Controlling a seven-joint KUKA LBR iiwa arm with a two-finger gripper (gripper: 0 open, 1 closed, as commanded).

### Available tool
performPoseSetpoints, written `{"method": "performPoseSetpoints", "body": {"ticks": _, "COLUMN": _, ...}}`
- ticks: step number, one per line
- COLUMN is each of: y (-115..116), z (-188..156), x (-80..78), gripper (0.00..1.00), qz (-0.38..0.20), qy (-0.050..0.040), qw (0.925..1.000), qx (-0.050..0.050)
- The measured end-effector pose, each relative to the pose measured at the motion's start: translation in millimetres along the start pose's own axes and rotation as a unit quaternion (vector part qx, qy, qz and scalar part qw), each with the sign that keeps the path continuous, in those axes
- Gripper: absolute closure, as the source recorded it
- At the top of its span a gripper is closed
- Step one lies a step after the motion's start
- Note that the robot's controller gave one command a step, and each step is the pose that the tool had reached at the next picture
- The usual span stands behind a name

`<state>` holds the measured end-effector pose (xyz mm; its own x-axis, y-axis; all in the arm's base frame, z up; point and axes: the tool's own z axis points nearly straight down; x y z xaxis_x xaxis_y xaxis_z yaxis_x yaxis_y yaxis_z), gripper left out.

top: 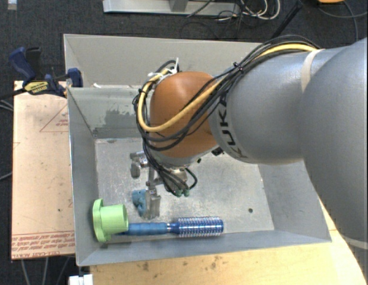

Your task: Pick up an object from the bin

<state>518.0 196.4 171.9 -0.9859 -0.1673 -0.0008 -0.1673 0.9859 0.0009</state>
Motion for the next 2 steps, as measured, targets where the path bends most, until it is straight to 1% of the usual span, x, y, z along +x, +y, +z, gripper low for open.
{"method": "performPoseSetpoints", "body": {"ticks": 1, "y": -4.8, "z": 97.0, "x": 26.5, "gripper": 0.00, "qz": -0.038, "qy": 0.0016, "qw": 0.9993, "qx": 0.000}}
{"method": "performPoseSetpoints", "body": {"ticks": 2, "y": -5.0, "z": 94.3, "x": 25.7, "gripper": 1.00, "qz": -0.037, "qy": 0.0011, "qw": 0.9993, "qx": 0.000}}
